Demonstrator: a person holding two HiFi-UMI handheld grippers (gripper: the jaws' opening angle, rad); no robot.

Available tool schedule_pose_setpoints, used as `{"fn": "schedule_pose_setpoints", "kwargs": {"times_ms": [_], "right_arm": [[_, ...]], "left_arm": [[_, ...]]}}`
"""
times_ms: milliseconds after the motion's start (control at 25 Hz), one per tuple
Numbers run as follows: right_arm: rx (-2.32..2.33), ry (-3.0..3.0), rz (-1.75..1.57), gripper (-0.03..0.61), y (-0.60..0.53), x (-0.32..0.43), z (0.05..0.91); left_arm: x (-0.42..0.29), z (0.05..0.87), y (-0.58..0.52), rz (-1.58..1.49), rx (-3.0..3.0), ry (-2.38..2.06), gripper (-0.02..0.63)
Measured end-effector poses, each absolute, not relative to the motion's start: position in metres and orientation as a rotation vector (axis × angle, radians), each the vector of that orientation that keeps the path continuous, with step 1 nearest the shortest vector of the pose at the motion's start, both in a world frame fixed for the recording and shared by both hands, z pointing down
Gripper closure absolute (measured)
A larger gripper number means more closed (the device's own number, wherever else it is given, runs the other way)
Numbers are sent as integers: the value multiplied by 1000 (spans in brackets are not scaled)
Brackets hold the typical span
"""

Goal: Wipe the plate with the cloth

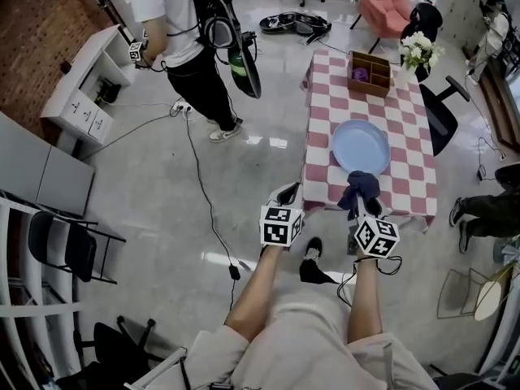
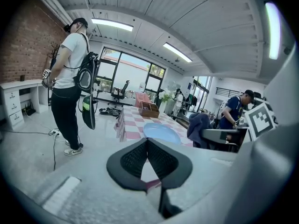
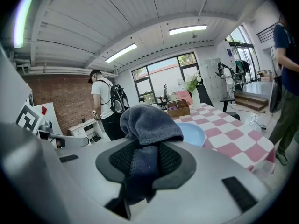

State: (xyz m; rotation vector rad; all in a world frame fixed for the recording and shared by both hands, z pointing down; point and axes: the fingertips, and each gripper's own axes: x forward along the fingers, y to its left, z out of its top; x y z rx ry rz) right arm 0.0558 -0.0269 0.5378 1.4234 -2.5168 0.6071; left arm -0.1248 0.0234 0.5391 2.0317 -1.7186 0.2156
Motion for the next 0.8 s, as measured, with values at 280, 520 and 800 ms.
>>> {"fn": "schedule_pose_setpoints", "kwargs": {"times_ms": [280,520,800], "right_arm": [[1360,-2530,604,463,-70,77,541],[1305,-2536,592,462,-112,100,546],[1225,-2542,611,462,-149,119,563]], "left_arm": [[-96,540,-24,251,2043,-1710,603],[-70,542,-65,281,2044,-1718,603],[-58,552,-98,261,1981,-1767,603]]}}
